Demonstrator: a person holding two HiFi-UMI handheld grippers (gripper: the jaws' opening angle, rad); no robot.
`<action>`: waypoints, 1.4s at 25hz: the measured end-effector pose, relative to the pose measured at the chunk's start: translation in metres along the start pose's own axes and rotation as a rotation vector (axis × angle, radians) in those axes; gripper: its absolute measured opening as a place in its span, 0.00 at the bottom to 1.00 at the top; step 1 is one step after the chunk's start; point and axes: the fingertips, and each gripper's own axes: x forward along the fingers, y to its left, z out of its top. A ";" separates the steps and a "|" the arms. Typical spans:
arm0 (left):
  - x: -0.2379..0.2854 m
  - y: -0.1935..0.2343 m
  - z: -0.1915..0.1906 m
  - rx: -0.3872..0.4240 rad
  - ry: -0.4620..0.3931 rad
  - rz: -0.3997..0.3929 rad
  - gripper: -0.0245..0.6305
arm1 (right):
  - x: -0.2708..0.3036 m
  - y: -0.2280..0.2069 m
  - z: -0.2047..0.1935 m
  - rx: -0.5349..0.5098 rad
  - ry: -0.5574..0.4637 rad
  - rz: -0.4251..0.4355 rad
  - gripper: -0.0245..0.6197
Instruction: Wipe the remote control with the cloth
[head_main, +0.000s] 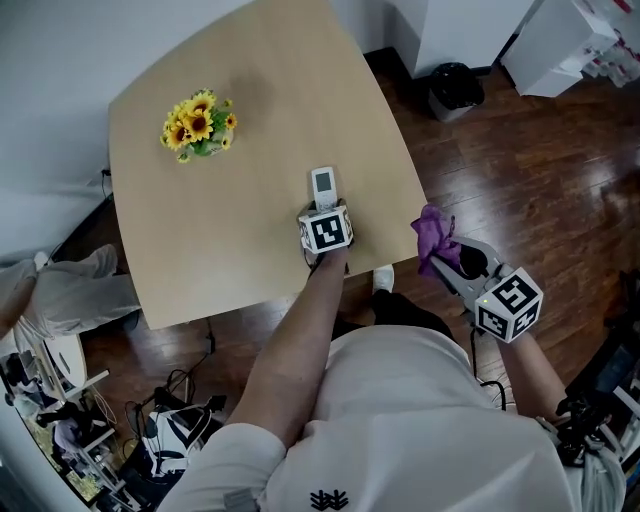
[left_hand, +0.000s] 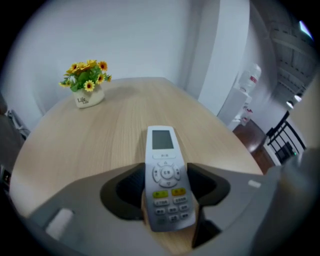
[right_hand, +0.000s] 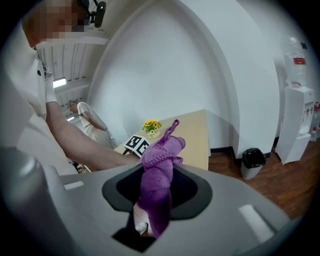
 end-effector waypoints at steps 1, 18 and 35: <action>-0.005 0.000 -0.002 0.034 -0.004 -0.010 0.46 | 0.000 0.000 0.001 0.000 -0.006 0.003 0.23; -0.139 -0.027 -0.001 0.680 -0.184 -0.409 0.46 | 0.071 0.063 0.075 -0.127 -0.115 0.105 0.23; -0.238 0.026 -0.004 0.809 -0.241 -0.567 0.46 | 0.177 0.231 0.104 -0.244 -0.263 0.149 0.23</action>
